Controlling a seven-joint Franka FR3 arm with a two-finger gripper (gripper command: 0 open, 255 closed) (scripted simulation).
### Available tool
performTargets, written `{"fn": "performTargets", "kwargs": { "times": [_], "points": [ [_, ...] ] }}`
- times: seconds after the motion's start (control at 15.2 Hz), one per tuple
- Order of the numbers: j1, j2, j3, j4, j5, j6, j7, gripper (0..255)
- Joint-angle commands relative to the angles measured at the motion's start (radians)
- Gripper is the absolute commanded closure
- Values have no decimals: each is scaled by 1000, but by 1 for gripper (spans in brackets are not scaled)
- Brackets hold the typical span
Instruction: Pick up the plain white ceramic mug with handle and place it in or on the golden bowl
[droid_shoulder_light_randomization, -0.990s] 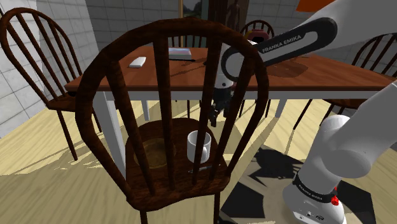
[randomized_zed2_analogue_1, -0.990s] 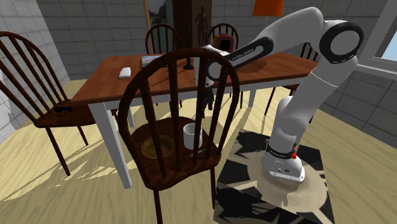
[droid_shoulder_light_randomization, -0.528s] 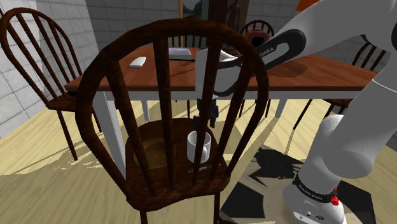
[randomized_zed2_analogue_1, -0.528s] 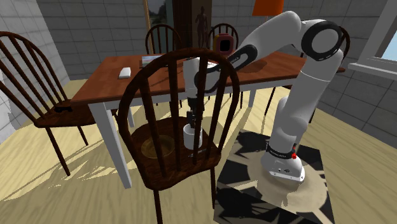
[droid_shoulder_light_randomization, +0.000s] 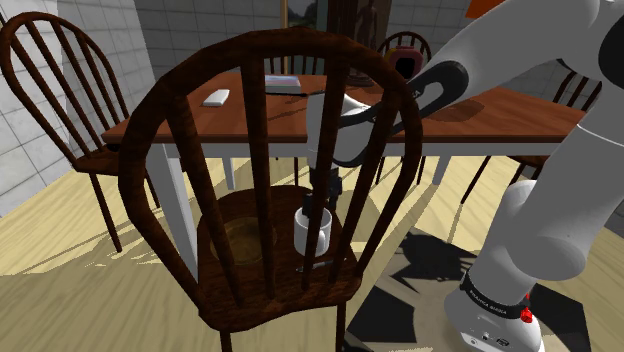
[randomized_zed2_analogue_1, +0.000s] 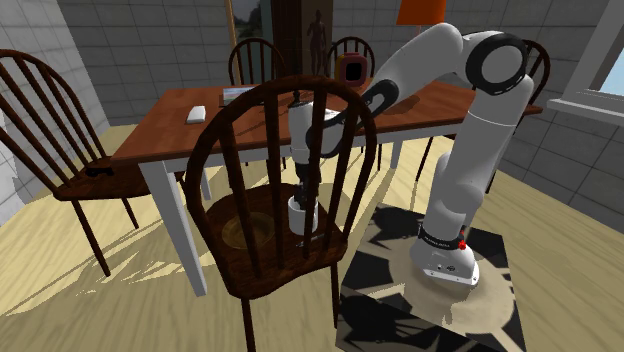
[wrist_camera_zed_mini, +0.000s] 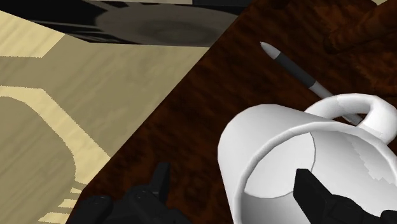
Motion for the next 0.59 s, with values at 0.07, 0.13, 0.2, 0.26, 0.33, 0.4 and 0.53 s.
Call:
{"fn": "performTargets", "kwargs": {
  "times": [0.07, 0.13, 0.2, 0.26, 0.33, 0.4, 0.53],
  "points": [
    [0, 2, 0, -2, 0, 5, 0, 0],
    [0, 2, 0, -2, 0, 5, 0, 0],
    [0, 2, 0, -2, 0, 5, 0, 0],
    [0, 2, 0, -2, 0, 5, 0, 0],
    [0, 2, 0, -2, 0, 5, 0, 255],
    [0, 2, 0, -2, 0, 5, 0, 255],
    [0, 2, 0, -2, 0, 5, 0, 255]
  ]
}}
